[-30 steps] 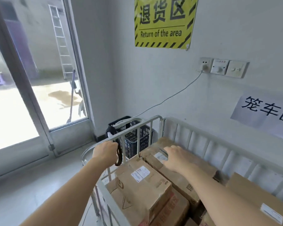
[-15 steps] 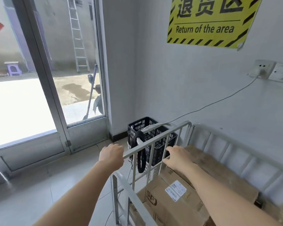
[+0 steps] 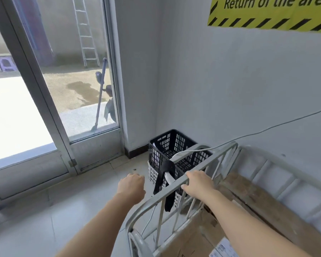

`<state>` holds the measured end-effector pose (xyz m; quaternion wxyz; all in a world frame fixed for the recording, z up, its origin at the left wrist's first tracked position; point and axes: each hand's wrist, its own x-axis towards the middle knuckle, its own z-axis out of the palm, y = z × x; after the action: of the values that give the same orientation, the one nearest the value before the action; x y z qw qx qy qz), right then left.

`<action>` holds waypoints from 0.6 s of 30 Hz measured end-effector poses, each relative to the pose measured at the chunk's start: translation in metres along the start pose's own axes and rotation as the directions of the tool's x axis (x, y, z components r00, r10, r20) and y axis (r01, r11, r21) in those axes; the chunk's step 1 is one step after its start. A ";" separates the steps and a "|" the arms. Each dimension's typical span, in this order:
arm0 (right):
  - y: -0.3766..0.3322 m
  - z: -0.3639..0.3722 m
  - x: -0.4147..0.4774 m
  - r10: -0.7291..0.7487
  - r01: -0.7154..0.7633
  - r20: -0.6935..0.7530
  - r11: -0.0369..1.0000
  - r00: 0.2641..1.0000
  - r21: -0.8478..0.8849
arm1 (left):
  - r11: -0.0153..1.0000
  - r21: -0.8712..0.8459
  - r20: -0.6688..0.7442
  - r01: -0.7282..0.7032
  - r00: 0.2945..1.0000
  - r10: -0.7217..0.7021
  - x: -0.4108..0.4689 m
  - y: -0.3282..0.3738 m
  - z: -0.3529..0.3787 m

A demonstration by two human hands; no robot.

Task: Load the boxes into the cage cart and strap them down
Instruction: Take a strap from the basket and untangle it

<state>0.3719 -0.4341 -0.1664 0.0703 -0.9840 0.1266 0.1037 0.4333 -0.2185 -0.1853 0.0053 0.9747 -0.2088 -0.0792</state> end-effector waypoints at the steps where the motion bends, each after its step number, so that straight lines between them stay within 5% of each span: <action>1: -0.001 0.003 0.010 0.005 -0.005 0.013 1.000 1.000 0.003 | 1.000 -0.007 0.017 -0.012 1.000 0.013 0.011 0.000 0.004; 10: -0.010 0.035 0.097 0.083 -0.085 0.090 0.996 0.992 0.011 | 0.987 -0.091 0.173 -0.136 0.973 0.150 0.118 0.008 0.039; 18: -0.019 0.064 0.161 0.189 -0.217 0.206 0.969 0.960 0.120 | 0.886 -0.383 0.212 -0.262 0.908 0.361 0.193 0.021 0.063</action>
<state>0.5178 -0.4427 -0.2624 0.1408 -0.9436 0.2267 0.1962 0.5888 -0.3147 -0.2764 0.1599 0.8907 -0.3455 -0.2484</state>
